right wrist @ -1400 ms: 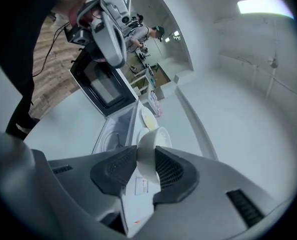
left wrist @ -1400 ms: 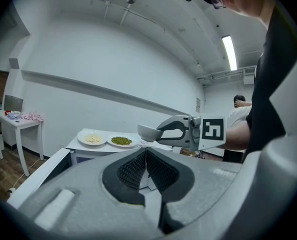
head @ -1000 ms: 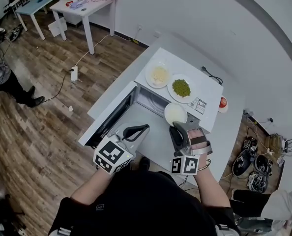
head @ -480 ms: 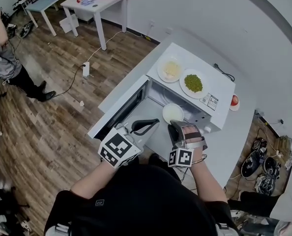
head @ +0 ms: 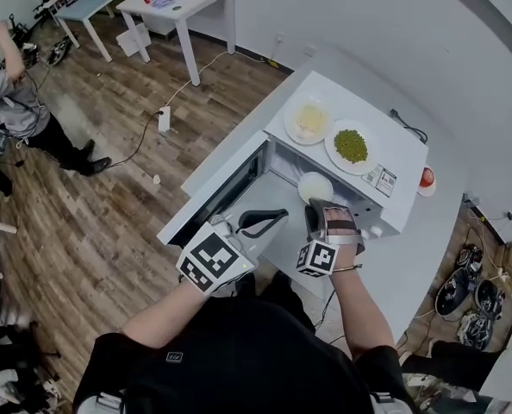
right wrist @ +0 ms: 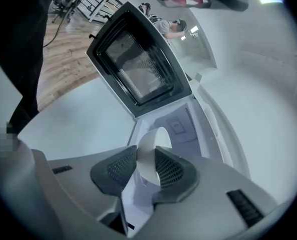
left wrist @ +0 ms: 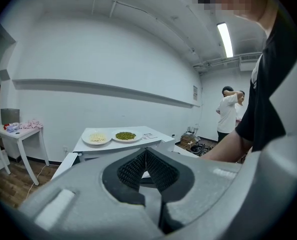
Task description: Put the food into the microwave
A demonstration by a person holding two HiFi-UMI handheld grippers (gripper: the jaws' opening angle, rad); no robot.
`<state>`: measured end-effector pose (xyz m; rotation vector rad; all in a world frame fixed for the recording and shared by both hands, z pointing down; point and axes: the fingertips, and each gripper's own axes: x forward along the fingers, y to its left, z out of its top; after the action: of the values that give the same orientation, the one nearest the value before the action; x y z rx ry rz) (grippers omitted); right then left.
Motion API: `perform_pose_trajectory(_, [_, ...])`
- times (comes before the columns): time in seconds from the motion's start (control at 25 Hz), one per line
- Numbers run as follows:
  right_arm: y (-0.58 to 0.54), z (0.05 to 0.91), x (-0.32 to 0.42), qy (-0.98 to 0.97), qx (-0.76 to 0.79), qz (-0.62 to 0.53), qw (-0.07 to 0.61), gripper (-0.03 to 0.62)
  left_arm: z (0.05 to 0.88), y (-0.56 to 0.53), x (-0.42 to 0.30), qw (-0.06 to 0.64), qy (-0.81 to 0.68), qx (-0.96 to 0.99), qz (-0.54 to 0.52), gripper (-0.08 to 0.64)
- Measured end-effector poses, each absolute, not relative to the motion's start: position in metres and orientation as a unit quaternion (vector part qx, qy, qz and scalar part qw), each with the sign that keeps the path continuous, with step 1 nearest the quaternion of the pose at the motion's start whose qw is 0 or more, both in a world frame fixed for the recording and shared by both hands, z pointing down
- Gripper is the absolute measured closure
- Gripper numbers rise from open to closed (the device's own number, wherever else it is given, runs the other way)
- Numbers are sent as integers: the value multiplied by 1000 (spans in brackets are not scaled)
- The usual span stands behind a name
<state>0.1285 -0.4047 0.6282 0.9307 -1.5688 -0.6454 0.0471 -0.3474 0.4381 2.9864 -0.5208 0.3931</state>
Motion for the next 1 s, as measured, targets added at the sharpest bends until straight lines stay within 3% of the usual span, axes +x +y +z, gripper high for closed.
perform_pose_trajectory(1.0, [-512,686,186,-620,456,-205,604,469,478,-350,44,90,-164,971,151,551])
